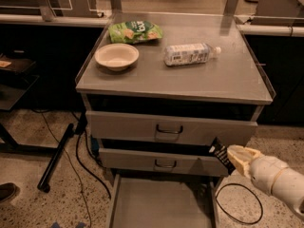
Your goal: Pick rxbar chocolate from bottom drawer and place on counter
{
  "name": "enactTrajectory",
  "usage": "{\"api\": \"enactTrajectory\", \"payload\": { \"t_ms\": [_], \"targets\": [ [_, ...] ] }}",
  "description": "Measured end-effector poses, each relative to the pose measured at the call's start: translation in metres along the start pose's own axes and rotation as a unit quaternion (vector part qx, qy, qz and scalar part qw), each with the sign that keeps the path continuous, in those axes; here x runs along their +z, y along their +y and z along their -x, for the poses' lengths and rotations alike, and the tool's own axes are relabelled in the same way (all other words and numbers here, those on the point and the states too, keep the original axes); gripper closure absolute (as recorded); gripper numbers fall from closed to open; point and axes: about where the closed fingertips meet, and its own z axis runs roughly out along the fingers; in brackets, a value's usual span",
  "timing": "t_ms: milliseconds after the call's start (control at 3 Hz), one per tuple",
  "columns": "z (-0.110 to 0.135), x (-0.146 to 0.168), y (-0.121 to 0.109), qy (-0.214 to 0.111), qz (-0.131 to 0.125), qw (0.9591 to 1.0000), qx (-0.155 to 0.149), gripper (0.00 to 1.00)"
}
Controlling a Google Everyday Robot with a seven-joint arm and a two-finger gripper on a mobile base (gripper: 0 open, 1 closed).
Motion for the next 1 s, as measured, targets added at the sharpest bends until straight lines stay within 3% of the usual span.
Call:
{"api": "enactTrajectory", "payload": {
  "t_ms": [333, 667, 1000],
  "targets": [
    [0.032, -0.026, -0.008, -0.025, -0.006, 0.9996, -0.016, 1.0],
    [0.04, -0.027, -0.008, -0.032, -0.006, 0.9993, -0.019, 1.0],
    [0.072, -0.026, -0.01, -0.06, -0.011, 0.9977, -0.029, 1.0]
  ]
}}
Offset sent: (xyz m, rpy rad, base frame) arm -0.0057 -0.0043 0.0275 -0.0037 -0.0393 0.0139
